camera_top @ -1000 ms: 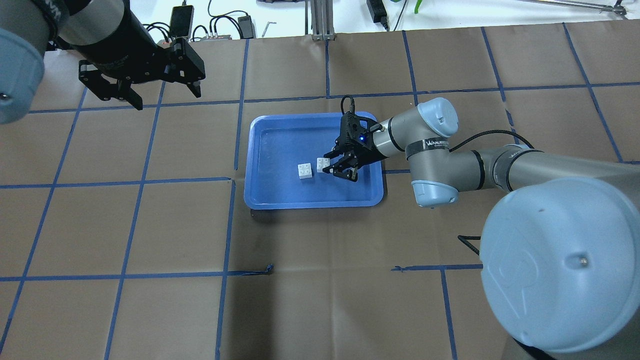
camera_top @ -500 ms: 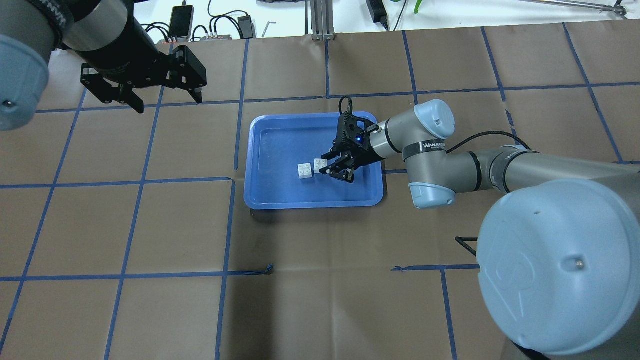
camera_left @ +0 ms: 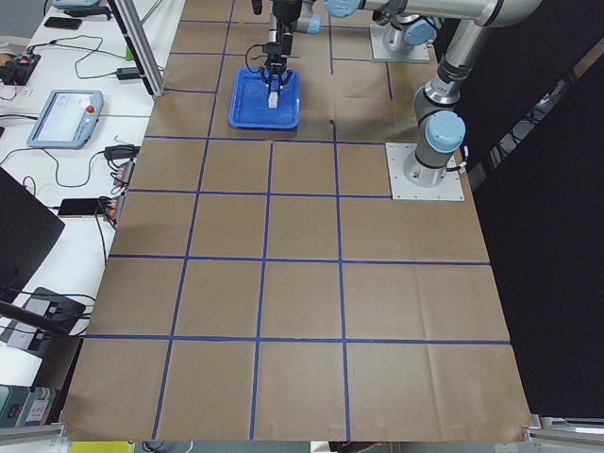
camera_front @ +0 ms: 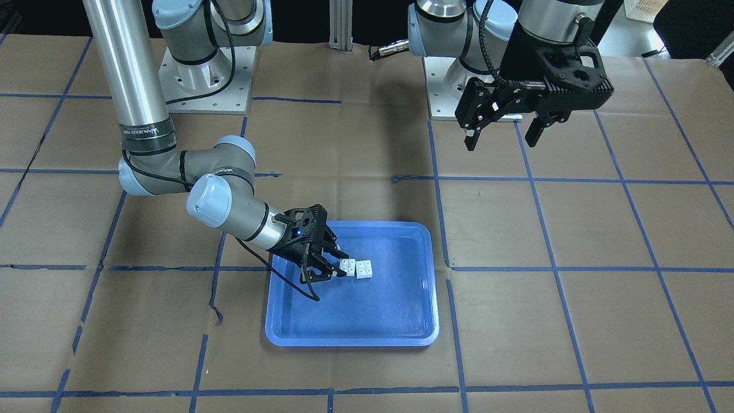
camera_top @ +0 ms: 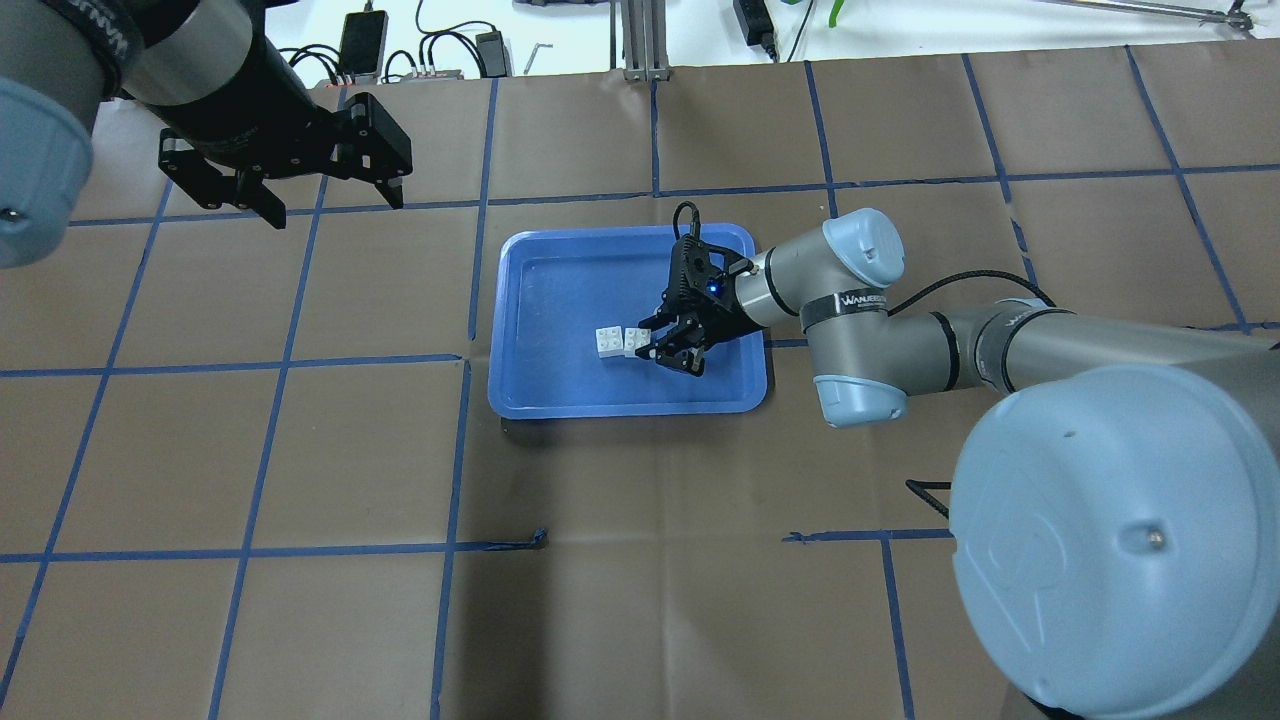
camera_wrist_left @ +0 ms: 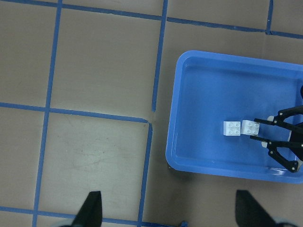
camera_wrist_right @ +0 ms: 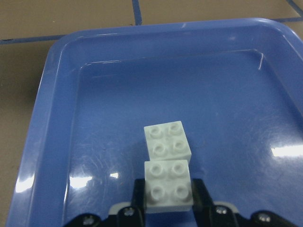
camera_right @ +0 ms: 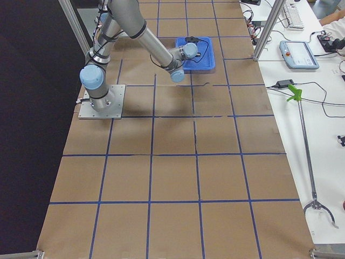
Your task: Assemble white blocks and place on blue tray
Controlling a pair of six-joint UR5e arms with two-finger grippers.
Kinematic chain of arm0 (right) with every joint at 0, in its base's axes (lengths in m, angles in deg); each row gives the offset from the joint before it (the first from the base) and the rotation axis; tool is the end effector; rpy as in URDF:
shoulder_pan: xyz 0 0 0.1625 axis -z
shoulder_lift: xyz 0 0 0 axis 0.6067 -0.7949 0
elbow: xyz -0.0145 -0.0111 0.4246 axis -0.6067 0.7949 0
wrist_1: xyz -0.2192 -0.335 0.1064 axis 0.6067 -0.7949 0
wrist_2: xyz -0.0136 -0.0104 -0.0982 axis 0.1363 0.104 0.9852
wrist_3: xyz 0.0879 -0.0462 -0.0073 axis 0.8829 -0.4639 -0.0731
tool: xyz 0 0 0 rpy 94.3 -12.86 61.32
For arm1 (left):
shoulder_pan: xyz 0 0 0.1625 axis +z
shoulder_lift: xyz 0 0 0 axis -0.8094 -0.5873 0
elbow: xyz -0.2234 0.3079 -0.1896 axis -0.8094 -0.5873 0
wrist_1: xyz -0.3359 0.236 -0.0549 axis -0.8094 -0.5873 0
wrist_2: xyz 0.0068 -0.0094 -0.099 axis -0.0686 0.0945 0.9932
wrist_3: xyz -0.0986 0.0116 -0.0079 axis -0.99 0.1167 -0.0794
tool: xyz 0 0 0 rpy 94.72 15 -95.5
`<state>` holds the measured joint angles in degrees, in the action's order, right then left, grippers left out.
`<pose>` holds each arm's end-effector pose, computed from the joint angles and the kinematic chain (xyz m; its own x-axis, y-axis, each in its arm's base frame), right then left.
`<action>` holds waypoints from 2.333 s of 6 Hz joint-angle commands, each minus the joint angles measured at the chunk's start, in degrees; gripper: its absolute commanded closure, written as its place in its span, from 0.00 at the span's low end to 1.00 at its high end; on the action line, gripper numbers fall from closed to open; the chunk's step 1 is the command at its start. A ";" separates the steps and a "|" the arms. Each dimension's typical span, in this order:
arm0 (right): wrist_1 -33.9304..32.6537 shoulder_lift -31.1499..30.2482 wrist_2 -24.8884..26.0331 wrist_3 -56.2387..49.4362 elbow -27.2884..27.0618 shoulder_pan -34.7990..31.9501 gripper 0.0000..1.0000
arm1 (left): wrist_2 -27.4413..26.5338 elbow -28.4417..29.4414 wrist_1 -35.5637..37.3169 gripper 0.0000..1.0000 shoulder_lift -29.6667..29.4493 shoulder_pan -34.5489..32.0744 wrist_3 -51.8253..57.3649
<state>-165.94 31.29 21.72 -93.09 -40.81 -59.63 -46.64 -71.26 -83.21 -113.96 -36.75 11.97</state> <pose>0.2688 -0.5388 0.1423 -0.1150 -0.9933 0.0113 -0.7065 0.0738 -0.7038 -0.1408 -0.4840 0.5222 -0.9920 -0.1230 0.0282 -0.1258 0.9819 -0.1414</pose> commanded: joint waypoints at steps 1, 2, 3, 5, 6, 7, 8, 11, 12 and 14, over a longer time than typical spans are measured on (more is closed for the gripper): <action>-0.60 0.00 -0.04 0.58 -0.08 -0.40 0.66 | 0.05 -0.03 0.00 0.01 0.11 0.00 0.00; -0.60 0.08 -0.04 0.58 -0.08 -0.40 0.66 | 0.05 -0.03 0.00 0.01 0.11 0.00 0.00; -0.69 0.08 -0.04 0.58 -0.08 -0.40 0.66 | 0.05 -0.03 -0.09 0.01 0.19 0.00 0.00; -2.52 0.43 -0.04 0.49 0.01 -0.40 0.66 | -0.04 0.75 -0.96 0.01 0.02 0.09 0.26; -2.53 0.52 -0.04 0.49 0.10 -0.40 0.66 | -0.13 1.89 -3.32 0.01 -0.24 0.44 0.52; -2.53 0.61 0.05 0.49 0.10 -0.40 0.66 | -0.13 1.99 -4.21 0.01 -0.24 0.53 1.14; -2.53 0.61 0.13 0.58 0.01 -0.40 0.66 | -0.30 1.99 -4.22 0.01 -0.16 0.61 2.36; -2.36 0.52 0.05 0.67 0.01 -0.40 0.63 | -0.57 1.73 -4.04 0.01 0.02 0.62 2.72; -2.27 0.52 0.05 0.67 0.01 -0.40 0.57 | -0.48 1.73 -4.04 0.01 0.02 0.62 2.72; -2.27 0.52 -0.04 0.76 0.01 -0.40 0.52 | -0.48 1.55 -4.04 0.01 0.37 0.53 2.73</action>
<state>-168.22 31.82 21.70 -92.39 -40.80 -60.03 -47.12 -69.66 -87.25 -113.67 -36.15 14.74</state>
